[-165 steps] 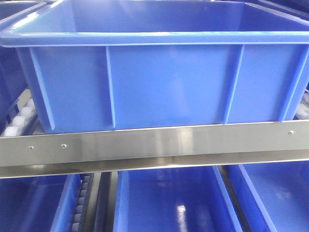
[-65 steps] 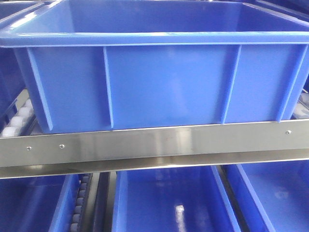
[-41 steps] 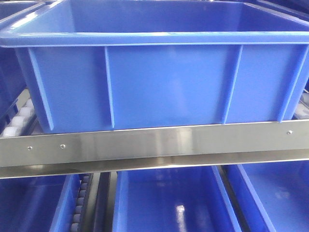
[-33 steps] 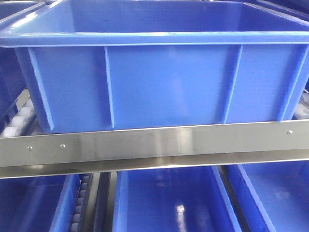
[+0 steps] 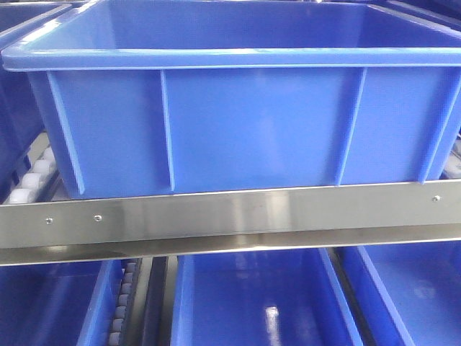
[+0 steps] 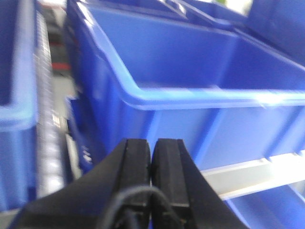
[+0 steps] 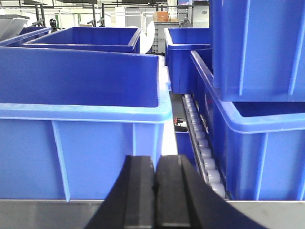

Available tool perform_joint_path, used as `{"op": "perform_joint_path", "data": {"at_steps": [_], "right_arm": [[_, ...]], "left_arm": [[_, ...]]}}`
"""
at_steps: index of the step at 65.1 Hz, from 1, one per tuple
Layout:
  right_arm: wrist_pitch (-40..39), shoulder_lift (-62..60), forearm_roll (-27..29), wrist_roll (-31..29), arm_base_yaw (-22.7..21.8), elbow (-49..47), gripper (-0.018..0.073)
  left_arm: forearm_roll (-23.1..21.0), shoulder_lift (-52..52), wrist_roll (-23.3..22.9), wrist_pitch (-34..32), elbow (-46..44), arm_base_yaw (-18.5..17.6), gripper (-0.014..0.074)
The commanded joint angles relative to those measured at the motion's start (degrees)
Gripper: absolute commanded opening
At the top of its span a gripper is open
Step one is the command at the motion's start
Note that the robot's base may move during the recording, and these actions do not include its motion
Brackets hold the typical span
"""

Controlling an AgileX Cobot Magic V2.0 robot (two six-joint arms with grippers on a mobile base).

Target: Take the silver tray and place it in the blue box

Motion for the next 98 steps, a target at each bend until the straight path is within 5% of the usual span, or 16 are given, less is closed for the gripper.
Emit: {"op": "perform_joint_path", "data": {"at_steps": [1,16,31,39,98], "right_arm": [[-5.47,-1.19,0.0,-0.66,-0.26,-1.02,0.0049],[-5.47,-1.19,0.0,-0.66,-0.26,-1.02,0.0049],[-5.47,-1.19,0.0,-0.66,-0.26,-1.02,0.0049],[-5.47,-1.19,0.0,-0.66,-0.26,-1.02,0.0049],[-5.51,-1.19,0.0,-0.66,-0.26,-1.02,0.0049]], "left_arm": [[2.15,-3.19,0.0,-1.52,-1.66,3.81,-0.0008],[3.94,-12.98,0.0,12.92,-1.66,14.06,-0.0008],[4.67,-15.02,0.0,7.72,3.84,18.79,-0.0008],[5.0,-15.02,0.0,-0.73,8.96,19.34,-0.0008],[5.01,-15.02,0.0,1.9,8.6,19.24,-0.0008]]}}
